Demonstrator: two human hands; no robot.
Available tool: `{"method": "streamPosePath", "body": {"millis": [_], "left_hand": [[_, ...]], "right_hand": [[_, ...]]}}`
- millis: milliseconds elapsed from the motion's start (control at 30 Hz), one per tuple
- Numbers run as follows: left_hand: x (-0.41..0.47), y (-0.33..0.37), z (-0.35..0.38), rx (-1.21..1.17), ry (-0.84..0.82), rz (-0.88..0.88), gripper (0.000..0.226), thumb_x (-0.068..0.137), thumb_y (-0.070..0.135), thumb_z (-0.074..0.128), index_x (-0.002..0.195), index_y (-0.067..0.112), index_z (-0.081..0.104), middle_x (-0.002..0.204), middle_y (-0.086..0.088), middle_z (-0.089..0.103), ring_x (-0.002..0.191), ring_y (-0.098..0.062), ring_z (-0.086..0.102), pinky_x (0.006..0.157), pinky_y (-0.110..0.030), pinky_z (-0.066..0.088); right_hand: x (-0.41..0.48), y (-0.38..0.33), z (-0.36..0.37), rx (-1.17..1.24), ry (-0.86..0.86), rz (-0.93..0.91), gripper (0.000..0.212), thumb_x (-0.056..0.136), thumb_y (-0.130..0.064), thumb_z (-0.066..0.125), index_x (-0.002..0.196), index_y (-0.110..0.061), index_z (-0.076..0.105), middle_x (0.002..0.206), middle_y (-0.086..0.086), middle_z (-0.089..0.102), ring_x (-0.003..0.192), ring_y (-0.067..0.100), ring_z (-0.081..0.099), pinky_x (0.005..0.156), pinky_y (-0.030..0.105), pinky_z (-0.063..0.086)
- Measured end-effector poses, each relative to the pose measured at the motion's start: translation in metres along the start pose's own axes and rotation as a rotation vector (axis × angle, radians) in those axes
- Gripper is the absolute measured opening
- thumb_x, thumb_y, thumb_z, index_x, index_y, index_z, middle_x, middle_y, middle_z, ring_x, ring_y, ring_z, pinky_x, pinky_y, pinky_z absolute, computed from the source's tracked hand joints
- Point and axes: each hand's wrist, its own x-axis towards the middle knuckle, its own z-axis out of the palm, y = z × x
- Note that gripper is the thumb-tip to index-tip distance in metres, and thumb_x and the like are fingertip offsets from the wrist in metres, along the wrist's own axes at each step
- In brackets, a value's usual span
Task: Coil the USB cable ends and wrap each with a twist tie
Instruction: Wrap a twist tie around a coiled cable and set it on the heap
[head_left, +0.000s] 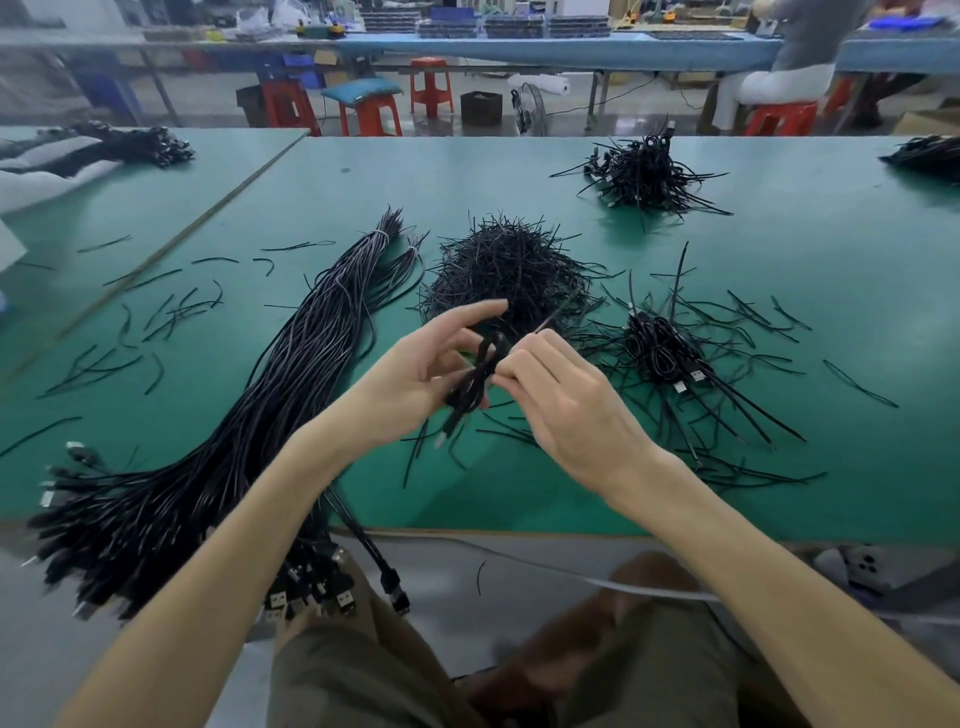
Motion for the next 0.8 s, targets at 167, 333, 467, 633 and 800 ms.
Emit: {"method": "streamPosePath", "body": {"millis": [167,333,467,633,800], "left_hand": [[0.005,0.009,0.014,0.425,0.030,0.296,0.080,0.081,-0.031,0.048,0.148,0.014,0.050,0.155,0.003,0.044,0.144,-0.014,0.042,0.102,-0.027,0.047],[0.000,0.008,0.010,0.594,0.027,0.261,0.055,0.091,-0.010,0.059,0.136,0.023,0.058,0.135,0.018,0.056,0.120,-0.008,0.059,0.089,-0.039,0.055],[-0.006,0.012,0.013,0.841,0.132,0.283,0.018,0.102,0.016,0.054,0.118,0.010,0.061,0.104,0.001,0.059,0.070,-0.011,0.042,0.055,-0.039,0.047],[-0.009,0.024,0.014,0.811,0.226,0.223,0.026,0.106,0.031,0.045,0.109,0.010,0.059,0.083,0.017,0.056,0.071,-0.016,0.043,0.055,-0.033,0.036],[-0.005,0.033,0.027,0.647,0.284,-0.109,0.046,0.109,0.047,0.032,0.077,0.023,0.054,0.058,0.006,0.056,0.058,-0.023,0.057,0.057,-0.038,0.044]], "right_hand": [[-0.003,0.002,0.001,0.031,0.027,0.054,0.016,0.100,0.006,0.056,0.085,0.006,0.062,0.082,0.015,0.057,0.076,0.033,0.053,0.074,0.046,0.051],[-0.010,0.007,0.001,0.037,0.012,0.043,0.011,0.099,0.007,0.056,0.090,0.007,0.063,0.085,0.015,0.057,0.077,0.031,0.051,0.073,0.043,0.051],[-0.012,0.008,0.000,0.150,0.032,0.117,0.020,0.085,0.023,0.056,0.091,0.005,0.060,0.087,0.012,0.054,0.079,0.027,0.046,0.071,0.035,0.044],[-0.005,-0.005,0.005,0.346,0.205,0.390,0.008,0.090,0.008,0.067,0.089,0.000,0.065,0.087,-0.002,0.056,0.078,0.009,0.047,0.076,0.010,0.038],[-0.002,-0.010,0.013,0.527,0.292,0.609,0.011,0.095,-0.009,0.069,0.086,-0.006,0.065,0.081,-0.002,0.065,0.072,0.011,0.056,0.069,0.018,0.043]]}}
